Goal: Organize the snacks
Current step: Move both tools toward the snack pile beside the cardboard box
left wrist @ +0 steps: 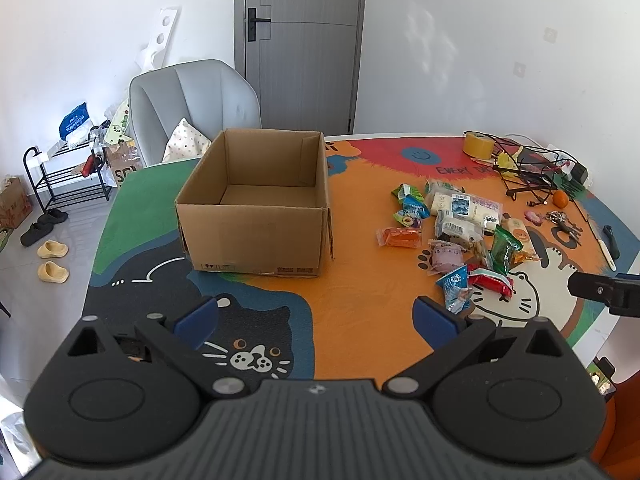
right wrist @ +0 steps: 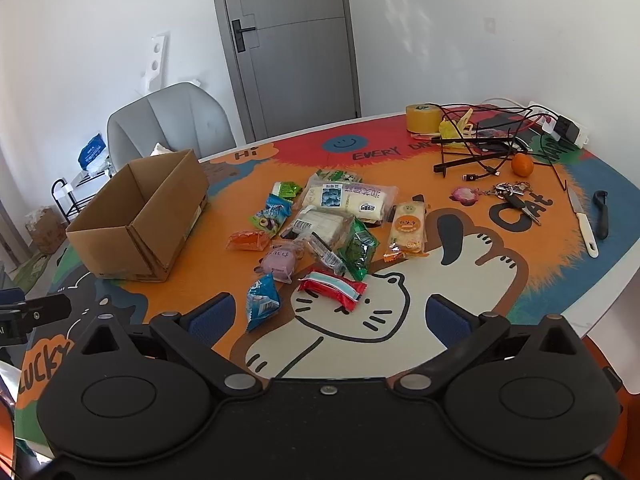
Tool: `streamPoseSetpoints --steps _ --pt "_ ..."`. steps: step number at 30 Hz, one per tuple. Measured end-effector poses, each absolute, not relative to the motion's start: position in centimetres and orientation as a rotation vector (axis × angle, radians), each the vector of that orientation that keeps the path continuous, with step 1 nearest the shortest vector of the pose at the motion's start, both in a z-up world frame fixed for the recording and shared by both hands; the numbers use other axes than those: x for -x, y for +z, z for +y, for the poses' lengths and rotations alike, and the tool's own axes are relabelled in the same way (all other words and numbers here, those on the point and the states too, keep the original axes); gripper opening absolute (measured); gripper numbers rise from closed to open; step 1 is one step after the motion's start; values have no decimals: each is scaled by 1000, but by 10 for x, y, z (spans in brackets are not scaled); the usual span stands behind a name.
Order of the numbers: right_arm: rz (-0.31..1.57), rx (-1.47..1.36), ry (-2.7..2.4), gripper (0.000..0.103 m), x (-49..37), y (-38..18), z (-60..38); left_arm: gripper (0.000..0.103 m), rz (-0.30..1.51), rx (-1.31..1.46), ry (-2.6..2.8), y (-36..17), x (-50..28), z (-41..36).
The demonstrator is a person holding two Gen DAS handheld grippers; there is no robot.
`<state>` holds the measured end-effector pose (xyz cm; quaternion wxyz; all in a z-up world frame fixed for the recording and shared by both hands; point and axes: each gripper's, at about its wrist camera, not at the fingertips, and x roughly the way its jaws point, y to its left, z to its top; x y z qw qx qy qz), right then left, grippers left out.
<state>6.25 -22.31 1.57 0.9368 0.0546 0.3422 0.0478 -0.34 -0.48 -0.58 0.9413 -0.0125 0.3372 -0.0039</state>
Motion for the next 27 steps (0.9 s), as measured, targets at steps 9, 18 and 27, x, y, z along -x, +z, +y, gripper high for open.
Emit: streamPoseSetpoints --steps 9,18,27 --pt "699 -108 101 103 -62 16 -223 103 680 34 -7 -5 4 -4" --pt "693 -104 105 103 -61 17 -222 103 676 44 -11 -2 4 -3" --pt "694 -104 98 103 -63 14 -228 103 631 86 -26 2 6 -6"
